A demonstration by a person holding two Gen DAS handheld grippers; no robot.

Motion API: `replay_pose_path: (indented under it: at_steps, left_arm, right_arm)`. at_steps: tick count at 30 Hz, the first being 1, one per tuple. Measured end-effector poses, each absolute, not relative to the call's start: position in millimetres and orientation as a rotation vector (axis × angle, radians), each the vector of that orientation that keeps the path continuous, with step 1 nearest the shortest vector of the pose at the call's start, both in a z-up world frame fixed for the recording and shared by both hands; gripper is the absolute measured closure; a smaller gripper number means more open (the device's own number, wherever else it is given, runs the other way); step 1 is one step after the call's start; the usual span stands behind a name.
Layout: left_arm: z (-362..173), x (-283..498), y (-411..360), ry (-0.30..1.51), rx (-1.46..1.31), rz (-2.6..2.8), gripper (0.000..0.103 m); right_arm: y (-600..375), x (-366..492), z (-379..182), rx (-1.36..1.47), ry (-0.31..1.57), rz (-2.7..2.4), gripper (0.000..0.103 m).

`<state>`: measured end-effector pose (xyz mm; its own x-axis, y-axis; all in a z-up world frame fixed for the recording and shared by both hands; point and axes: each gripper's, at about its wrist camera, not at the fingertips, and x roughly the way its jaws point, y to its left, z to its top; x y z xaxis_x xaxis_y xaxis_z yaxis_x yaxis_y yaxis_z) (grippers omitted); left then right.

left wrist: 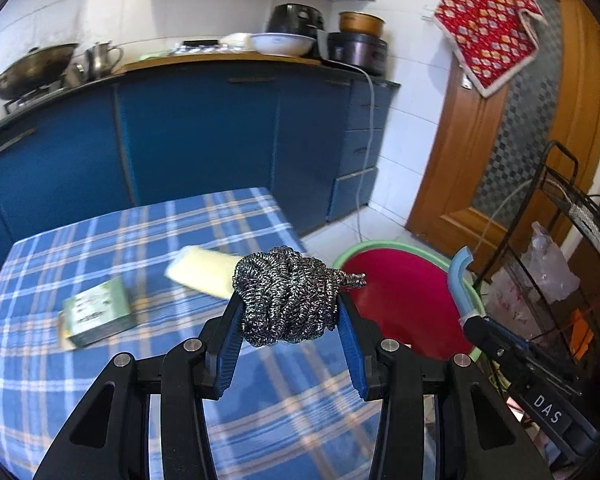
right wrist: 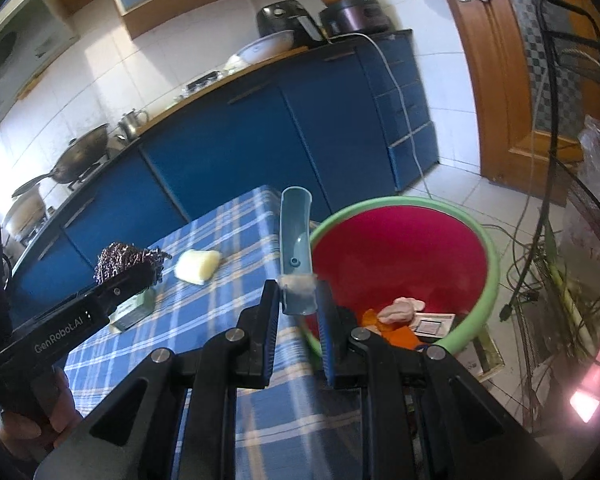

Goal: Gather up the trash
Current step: 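Carry the steel wool and grey scoop with both tools over the red bucket, then open both tools to drop the steel wool and scoop into the bucket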

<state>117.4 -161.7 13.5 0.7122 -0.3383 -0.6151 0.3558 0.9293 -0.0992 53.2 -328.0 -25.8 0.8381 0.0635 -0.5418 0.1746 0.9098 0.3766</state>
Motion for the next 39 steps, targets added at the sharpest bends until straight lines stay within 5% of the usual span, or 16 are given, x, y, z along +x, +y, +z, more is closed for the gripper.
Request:
replay_pose_path:
  at_steps: [20,27,39]
  left_arm:
    - [-43,146,-250,0.780,0.146,-0.523,0.056]
    - [-49,147,-261,0.792,0.181,-0.530,0.043]
    - [-50,148,-250,0.810,0.155,-0.504,0.042]
  right_arm:
    - [-385,67,-76,0.536,0.659,-0.165,0.082]
    - [-392,71,-86,0.557,0.673,-0.170,0.082]
    - [-388,74,-88,0.565,0.680,-0.151,0.076]
